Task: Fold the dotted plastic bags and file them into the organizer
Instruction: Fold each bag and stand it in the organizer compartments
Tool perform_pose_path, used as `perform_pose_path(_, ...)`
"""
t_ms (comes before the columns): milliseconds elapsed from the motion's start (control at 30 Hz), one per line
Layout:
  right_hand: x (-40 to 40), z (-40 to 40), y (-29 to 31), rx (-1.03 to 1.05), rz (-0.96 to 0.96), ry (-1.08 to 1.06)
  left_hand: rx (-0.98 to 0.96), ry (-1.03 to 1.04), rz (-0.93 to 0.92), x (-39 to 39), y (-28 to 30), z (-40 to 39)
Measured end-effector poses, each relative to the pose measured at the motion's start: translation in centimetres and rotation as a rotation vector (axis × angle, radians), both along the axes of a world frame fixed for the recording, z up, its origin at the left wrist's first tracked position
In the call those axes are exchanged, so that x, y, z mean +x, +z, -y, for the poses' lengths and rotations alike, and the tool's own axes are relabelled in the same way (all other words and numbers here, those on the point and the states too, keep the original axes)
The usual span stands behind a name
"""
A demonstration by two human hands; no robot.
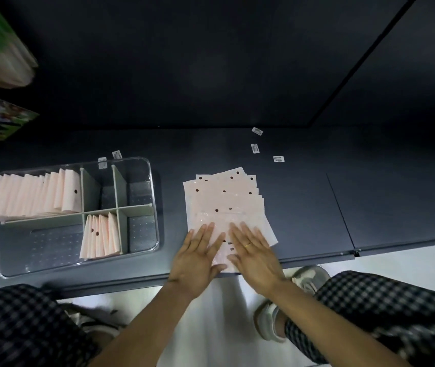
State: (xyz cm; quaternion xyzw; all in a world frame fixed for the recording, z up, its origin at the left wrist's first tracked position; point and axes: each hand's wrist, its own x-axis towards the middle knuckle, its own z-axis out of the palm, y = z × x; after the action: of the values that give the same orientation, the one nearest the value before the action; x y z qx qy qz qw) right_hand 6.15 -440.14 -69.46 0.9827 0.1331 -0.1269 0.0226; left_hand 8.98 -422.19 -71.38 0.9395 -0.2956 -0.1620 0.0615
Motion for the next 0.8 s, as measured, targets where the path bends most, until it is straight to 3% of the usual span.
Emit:
perform_pose_path(133,-1.6,4.4,1.2,-0.152,-0.136,-0.137,0.04,0.023,-0.005,-0.1,0.2,-1.6)
perform_pose_path(233,-2.0,5.8,1.4,-0.132,-0.165,-0.143,0.096,0.056,-0.023,-0.4,0.3,-3.2)
perform_pose_path(300,-1.5,5.1,2.0,-0.117,-0.086,-0.154,0.109,0.069,-0.046,-0.4,0.6,-3.4)
perform_pose_path(433,0.4,1.9,2.7,0.196,0.306,-0.189,0.097,0.099,-0.067,-0.3,1.4,-2.8)
perform_pose_path(500,1.1,0.6,2.5,0.269,0.314,-0.155,0.097,0.105,-0.077,-0.2,1.5,-2.7)
perform_pose_path(633,2.3,-0.4,2.0,0.215,0.226,-0.083,0.082,0.125,-0.086,0.0,1.4,-2.7)
perform_pose_path(800,2.9,0.2,1.3,0.0,0.172,0.07,0.035,0.188,-0.095,-0.1,1.1,-2.4)
